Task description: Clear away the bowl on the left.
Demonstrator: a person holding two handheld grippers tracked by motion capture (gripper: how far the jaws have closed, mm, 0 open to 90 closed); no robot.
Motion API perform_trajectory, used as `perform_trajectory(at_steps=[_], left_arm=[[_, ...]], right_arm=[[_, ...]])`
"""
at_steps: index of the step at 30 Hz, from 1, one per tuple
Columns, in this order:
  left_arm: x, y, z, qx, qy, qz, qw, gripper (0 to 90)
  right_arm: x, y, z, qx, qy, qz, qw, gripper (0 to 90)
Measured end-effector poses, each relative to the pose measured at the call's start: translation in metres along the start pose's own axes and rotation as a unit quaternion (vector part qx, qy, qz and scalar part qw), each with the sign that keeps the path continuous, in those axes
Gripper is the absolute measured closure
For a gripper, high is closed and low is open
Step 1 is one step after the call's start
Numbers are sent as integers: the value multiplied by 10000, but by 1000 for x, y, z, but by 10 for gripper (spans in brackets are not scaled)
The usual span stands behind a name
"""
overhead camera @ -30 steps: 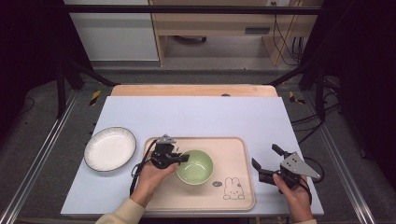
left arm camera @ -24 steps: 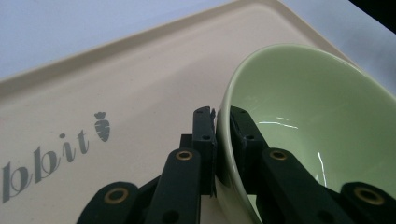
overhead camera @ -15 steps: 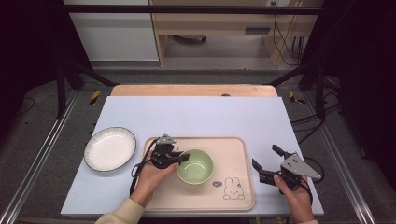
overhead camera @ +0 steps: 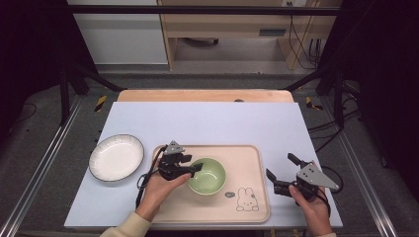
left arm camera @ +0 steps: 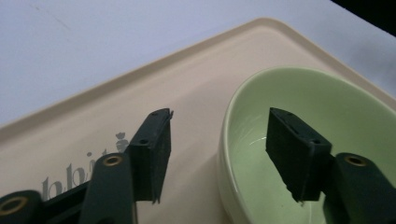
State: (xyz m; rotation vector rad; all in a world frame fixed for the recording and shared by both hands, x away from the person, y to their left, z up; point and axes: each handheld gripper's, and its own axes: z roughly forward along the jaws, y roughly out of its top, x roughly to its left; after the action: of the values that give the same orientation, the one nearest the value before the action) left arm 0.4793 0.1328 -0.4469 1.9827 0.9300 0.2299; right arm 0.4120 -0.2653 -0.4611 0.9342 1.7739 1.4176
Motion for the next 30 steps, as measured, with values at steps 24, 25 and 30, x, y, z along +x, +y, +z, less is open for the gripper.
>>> perform_trajectory(at_steps=[24, 25, 30], left_arm=[[-5, 7, -31, -1355, -217, 843, 9869, 133], [-6, 7, -32, -1416, -228, 870, 9858, 124], [-6, 7, -38, -1665, -266, 941, 9812, 110]], right_arm=[[5, 3, 2, -149, 100, -33, 9998, 51], [5, 3, 2, -161, 99, -44, 9998, 51], [5, 3, 2, -148, 92, -72, 9998, 51]])
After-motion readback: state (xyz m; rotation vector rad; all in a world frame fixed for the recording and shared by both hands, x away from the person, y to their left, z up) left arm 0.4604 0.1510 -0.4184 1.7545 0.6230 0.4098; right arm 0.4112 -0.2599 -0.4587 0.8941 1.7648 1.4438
